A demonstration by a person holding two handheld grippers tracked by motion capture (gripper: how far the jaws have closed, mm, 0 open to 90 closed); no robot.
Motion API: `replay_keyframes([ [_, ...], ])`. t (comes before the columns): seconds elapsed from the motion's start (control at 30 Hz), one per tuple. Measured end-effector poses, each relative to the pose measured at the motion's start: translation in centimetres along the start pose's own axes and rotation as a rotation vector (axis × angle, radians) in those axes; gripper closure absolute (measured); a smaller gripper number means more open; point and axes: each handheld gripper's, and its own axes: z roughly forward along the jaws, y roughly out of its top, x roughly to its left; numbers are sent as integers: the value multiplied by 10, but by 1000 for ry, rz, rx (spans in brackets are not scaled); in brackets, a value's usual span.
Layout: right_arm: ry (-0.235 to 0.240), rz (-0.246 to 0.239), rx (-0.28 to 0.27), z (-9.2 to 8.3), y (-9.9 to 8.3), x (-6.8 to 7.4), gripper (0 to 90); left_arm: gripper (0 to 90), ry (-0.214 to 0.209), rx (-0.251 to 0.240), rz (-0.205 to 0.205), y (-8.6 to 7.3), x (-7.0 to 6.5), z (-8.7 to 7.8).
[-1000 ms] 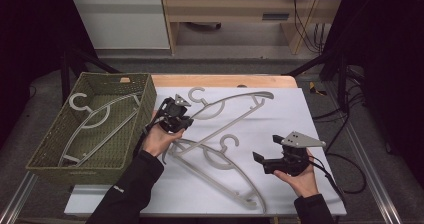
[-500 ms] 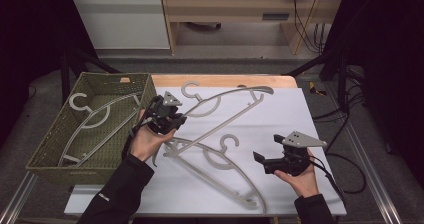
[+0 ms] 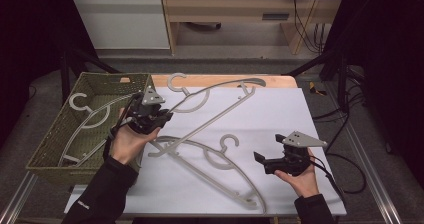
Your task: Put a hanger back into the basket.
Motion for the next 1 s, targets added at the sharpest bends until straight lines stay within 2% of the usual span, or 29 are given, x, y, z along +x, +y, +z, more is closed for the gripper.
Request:
replay_keyframes([
  [0.13,-2,-1,1,0,0,0,31,818,6,8,-11,-5,7,-9],
  [0.4,-3,-3,3,0,0,0,32,818,28,9,-6,-12,18,-19],
  [0.7,-3,-4,5,0,0,0,33,818,53,-15,-36,-20,30,-32],
  [1.0,-2,-7,4,0,0,0,37,818,99,-15,-36,-27,49,-53],
])
